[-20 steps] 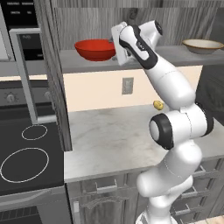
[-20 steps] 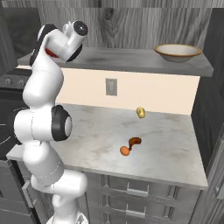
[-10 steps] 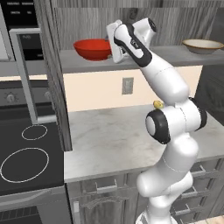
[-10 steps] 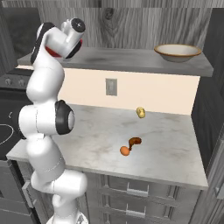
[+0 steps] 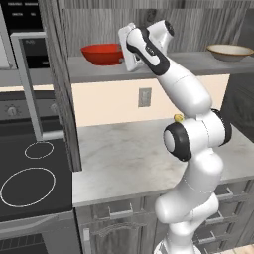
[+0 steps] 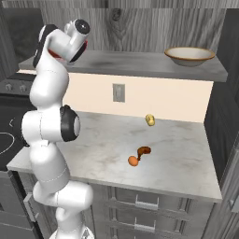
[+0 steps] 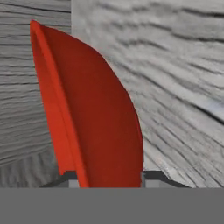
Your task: Pick both bowls and place them on the counter. Then place the egg in one bowl and place the chicken drumstick in the other bowl.
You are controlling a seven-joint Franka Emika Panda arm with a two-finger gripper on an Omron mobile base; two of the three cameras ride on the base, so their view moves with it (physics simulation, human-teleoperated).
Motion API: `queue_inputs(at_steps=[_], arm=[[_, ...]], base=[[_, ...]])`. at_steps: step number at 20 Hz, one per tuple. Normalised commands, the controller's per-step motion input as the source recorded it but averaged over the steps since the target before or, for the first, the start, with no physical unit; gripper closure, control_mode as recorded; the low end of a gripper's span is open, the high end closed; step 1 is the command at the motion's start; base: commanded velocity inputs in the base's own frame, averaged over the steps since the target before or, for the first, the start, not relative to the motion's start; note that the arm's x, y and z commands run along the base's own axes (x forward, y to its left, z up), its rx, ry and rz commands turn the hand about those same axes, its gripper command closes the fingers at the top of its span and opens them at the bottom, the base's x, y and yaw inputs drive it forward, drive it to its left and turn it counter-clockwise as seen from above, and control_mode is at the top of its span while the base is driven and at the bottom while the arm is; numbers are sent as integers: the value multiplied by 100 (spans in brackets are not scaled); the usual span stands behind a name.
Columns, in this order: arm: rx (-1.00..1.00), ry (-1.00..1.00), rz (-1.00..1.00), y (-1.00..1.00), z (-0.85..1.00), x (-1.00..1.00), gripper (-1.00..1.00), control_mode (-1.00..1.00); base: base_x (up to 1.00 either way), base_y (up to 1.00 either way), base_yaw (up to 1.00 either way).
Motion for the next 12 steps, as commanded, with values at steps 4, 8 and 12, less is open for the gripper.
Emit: queue_inputs(at_steps=[4,8,12], arm=[[1,-1,0,-8,-8,-43,100,-100],[3,-4,0,-2,0,-50,100,-100],[3,0,-1,-2,0,-60,100,-100]], base=[[0,0,0],[0,0,0],[0,0,0]])
